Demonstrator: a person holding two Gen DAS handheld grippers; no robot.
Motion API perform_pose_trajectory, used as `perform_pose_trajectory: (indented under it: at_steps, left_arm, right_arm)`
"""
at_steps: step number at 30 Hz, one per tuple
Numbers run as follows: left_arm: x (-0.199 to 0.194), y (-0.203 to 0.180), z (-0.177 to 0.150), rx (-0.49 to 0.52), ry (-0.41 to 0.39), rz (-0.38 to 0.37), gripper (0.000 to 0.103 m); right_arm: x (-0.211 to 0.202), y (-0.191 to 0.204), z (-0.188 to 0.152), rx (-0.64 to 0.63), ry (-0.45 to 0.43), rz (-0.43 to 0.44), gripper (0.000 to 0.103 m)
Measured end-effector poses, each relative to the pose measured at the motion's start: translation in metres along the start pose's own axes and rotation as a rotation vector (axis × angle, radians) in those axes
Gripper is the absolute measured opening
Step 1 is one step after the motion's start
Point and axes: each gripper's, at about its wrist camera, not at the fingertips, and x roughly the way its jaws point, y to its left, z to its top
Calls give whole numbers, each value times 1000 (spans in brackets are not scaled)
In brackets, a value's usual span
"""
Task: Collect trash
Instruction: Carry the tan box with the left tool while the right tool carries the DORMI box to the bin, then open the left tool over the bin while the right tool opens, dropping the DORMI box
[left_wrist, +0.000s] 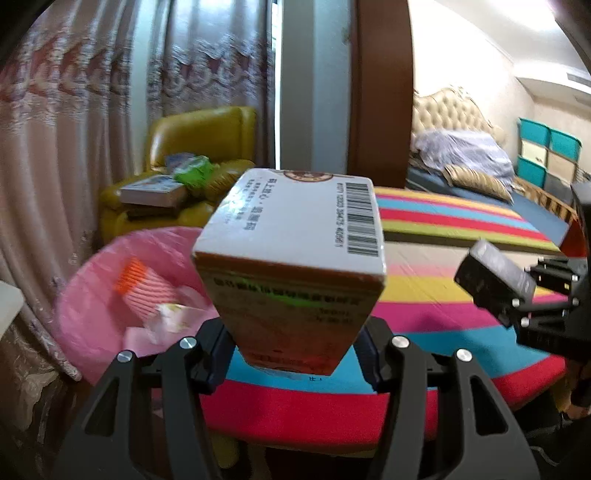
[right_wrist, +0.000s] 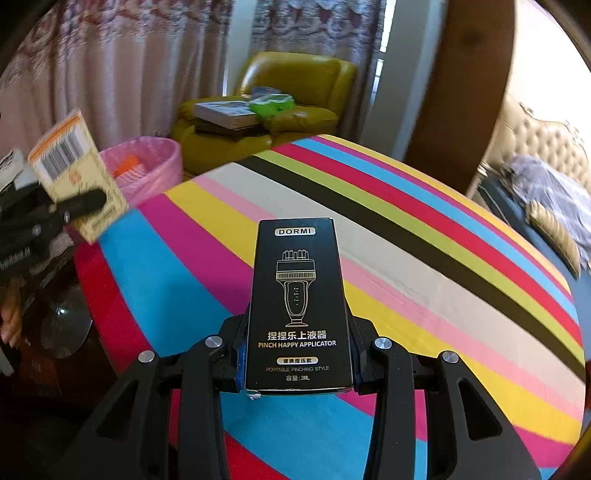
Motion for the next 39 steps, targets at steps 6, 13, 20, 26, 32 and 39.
perform_pose_trajectory:
  at_steps: [6,13,20,26,32,39]
  left_arm:
    - [-9,40,6,-54,-18,94,55]
    - [-13,84,7,-95,-8,170,55]
    - [-5,120,8,-139,24,190,55]
    - [3,149,15,-187,49,169,55]
    - [15,165,25,-187,69,181,55]
    - [32,182,23,-241,109,162,55]
  right_arm:
    - [4,24,22,-78,-22,46,39]
    - [11,52,48,-142,-37,107,39]
    - [22,85,78,-183,-65,191,39]
    - [33,104,114,-159,-81,273,39]
    - [49,122,155,-111,-85,356,39]
    - [73,149,183,-109,-60,407,39]
